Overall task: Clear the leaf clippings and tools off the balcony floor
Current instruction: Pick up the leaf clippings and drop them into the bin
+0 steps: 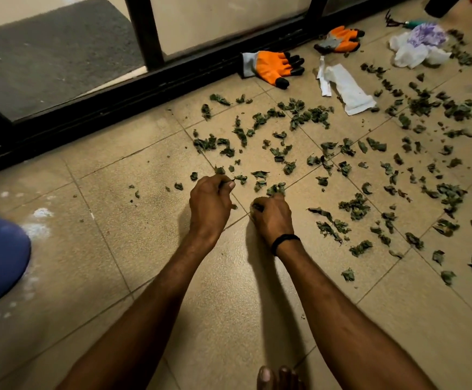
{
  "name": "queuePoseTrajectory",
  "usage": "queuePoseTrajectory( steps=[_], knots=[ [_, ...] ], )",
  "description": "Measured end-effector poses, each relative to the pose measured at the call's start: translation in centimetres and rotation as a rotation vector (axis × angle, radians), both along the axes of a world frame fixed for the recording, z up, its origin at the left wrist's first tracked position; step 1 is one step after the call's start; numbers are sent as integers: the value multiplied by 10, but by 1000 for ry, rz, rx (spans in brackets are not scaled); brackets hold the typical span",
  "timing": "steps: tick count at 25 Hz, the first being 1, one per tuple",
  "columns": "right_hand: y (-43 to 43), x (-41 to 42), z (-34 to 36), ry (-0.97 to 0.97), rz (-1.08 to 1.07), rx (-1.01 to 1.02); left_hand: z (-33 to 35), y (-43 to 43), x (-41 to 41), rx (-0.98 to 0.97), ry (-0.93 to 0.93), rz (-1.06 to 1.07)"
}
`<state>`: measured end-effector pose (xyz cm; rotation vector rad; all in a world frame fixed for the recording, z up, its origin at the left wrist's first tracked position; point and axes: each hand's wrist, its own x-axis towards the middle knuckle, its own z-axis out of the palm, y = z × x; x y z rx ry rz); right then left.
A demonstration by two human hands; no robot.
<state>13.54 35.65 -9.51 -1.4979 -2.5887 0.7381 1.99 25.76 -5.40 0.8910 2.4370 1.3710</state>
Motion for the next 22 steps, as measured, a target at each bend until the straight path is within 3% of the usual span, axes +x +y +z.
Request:
queuePoseTrajectory(
  steps=[3, 5, 7, 10, 13, 16, 18, 20, 22],
  knots=[
    [-12, -11, 2, -13, 33, 110, 17, -15, -8, 44, 0, 37],
    [-15, -17, 7, 20, 8, 45, 36, -28, -13, 74, -8, 71],
    [-23, -32, 21, 205, -138, -269, 63, -48, -20, 109, 25, 118],
    [-50, -74, 72, 632, -312, -853, 122, -83, -36, 217, 84, 173],
    [-99, -133, 149, 758, -58, -1068, 188, -143, -58, 289, 195, 307],
    [-164, -186, 223, 843, 344, -1104, 237, -228, -78, 290, 340, 490],
    [-213, -227, 259, 821, 561, -1011, 244, -283, -106, 183, 376, 607],
    [-260, -268, 267, 768, 700, -864, 229, -327, -143, -8, 303, 709],
    [-300, -299, 262, 593, 805, -682, 206, -359, -165, -140, 186, 763]
  ],
)
